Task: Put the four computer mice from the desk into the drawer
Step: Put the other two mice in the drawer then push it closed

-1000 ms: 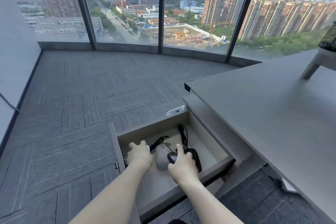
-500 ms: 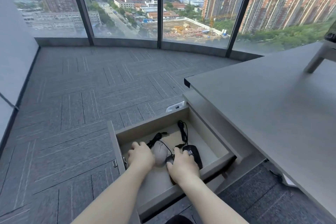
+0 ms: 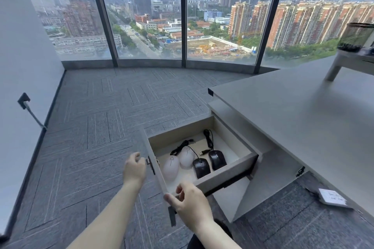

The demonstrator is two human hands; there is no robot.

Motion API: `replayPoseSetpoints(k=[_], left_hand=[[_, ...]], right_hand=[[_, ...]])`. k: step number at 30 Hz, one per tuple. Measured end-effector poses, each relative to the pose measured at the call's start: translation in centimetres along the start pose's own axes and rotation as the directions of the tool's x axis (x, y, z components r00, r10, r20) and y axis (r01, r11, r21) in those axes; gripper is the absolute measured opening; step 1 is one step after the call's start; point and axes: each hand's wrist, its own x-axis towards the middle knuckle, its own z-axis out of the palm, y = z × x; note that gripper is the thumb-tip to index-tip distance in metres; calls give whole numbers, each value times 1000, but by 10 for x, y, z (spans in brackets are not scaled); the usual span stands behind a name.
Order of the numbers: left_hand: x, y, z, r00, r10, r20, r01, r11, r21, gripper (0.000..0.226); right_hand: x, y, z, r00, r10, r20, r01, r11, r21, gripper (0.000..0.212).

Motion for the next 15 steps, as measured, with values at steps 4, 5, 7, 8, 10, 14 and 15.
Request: replayPoseSetpoints(k=[4,5,7,8,10,14,15], left_hand=[[-21,-25,1,970,-143,197,186,957,-224,42],[-26,-28,3,956,-167,241,233,931,-280,41],[-37,-28,7,932,-175,316,286,892,-350,38],[-42,-26,9,927,-166,337,292,883,-367,37],[-46,-24,12,924,-150,351,289,875,-387,37],[-46,-15,24,910,-139,391,300,871,-390,41],[-46,-12,29,904,-137,405,305,870,-388,42]], right_hand=[[-17,-1,23,999,15,48,-14,1000,-17,49],[-19,0,28,999,19,39,-18,999,-28,45],[-19,3,33,999,34,-1,-34,999,-36,36],[-18,5,34,999,39,-21,-40,998,-39,33],[-17,7,34,998,42,-45,-44,998,-38,31],[-14,15,24,994,70,-79,-72,997,-21,31],[-12,20,20,992,88,-90,-90,996,-17,32]])
